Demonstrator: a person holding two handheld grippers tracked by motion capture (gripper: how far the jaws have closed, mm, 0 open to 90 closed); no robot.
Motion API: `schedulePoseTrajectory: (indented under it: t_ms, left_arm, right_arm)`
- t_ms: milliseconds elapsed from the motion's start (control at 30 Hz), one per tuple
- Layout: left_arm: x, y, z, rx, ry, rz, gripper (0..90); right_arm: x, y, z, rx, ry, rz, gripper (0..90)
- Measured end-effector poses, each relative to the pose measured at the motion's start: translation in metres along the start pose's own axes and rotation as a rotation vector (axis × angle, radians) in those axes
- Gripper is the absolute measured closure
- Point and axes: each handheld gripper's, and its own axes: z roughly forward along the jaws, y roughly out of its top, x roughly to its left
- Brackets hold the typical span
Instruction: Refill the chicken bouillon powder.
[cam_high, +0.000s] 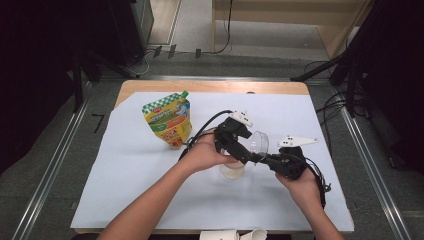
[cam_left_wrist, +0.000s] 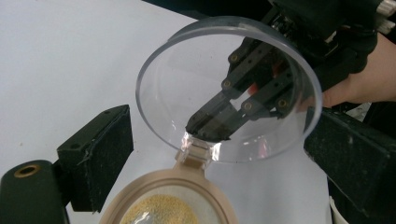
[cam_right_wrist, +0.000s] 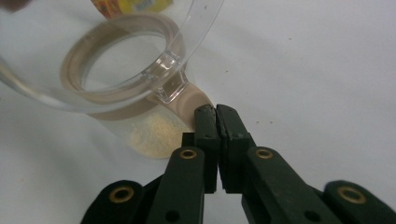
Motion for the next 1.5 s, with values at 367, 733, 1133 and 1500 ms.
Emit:
schedulePoseTrajectory:
  t_ms: [367, 733, 1133, 1500]
  left_arm:
    - [-0.007, -0.012, -0.037, 0.014, 0.002, 0.031, 16.1]
    - [-0.003, -0.031, -0.073, -0.021, 0.019, -0.033, 39.2]
    - [0.009, -0.051, -0.109, -0.050, 0.091, -0.111, 39.8]
    - [0.023, -0.070, -0.138, -0.052, 0.166, -0.171, 40.2]
  right_arm:
    - [0.013, -0.009, -0.027, -0.052, 0.020, 0.010, 74.7]
    - [0.067, -0.018, -0.020, -0.052, 0.126, -0.137, 53.2]
    - [0.104, -0.015, 0.014, 0.001, 0.202, -0.211, 41.5]
    - [0.111, -0.016, 0.027, 0.035, 0.222, -0.183, 40.3]
